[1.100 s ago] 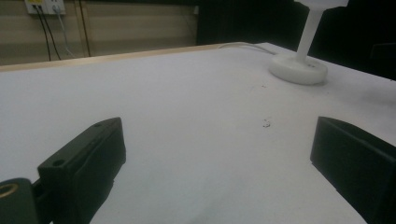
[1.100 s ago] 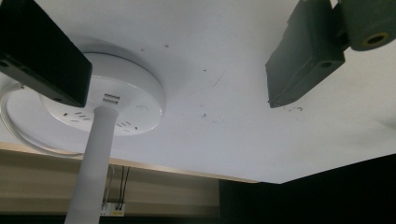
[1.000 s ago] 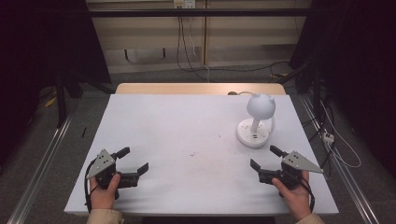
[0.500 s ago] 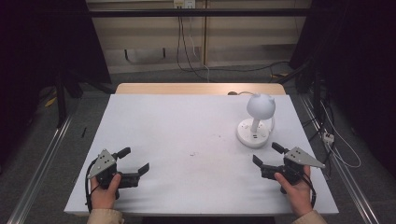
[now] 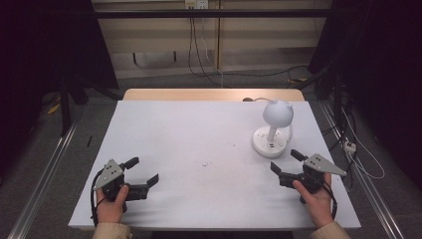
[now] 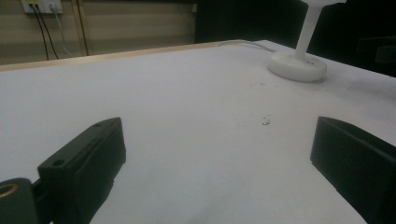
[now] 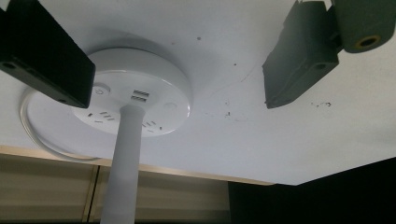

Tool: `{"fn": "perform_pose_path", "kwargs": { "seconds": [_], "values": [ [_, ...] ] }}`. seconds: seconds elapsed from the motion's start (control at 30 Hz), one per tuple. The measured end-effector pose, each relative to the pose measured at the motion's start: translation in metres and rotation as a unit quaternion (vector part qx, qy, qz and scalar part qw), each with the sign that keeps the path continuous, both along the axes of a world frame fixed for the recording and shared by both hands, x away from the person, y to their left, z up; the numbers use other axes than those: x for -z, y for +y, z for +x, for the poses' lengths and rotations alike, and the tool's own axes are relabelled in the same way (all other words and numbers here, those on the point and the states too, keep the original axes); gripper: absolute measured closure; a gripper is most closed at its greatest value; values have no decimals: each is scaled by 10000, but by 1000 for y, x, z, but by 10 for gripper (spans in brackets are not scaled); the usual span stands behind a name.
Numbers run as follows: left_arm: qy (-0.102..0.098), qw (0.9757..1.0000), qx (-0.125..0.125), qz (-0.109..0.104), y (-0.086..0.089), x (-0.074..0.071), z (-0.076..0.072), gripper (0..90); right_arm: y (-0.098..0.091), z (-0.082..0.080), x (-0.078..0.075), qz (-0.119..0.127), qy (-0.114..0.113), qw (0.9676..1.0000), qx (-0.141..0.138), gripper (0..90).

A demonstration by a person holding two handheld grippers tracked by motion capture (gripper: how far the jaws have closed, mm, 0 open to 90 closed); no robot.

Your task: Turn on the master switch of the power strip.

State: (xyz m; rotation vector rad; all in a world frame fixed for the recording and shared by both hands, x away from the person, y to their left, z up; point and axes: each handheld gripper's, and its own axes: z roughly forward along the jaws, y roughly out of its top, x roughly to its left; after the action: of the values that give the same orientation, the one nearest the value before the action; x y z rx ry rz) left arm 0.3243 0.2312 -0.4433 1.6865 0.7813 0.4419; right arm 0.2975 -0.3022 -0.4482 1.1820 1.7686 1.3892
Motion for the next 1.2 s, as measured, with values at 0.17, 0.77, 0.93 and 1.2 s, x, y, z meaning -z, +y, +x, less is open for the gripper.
{"fn": "perform_pose_path", "kwargs": {
  "seconds": [0.17, 0.77, 0.93, 1.2],
  "values": [
    [0, 10000, 0, 1, 0, 0, 0, 29, -1, 2, 0, 13, 24, 10000, 21, 87],
    [-10, 10000, 3, -15, -1, 0, 0, 29, -3, 11, -1, 3, 82, 9999, 76, 140],
    [-19, 10000, 25, 4, -1, -1, 0, 29, -4, 13, -1, 15, 98, 9999, 99, 151],
    [-12, 10000, 35, 17, -1, 0, 0, 29, -5, 15, -2, -12, 139, 9998, 139, 191]
  ]
}}
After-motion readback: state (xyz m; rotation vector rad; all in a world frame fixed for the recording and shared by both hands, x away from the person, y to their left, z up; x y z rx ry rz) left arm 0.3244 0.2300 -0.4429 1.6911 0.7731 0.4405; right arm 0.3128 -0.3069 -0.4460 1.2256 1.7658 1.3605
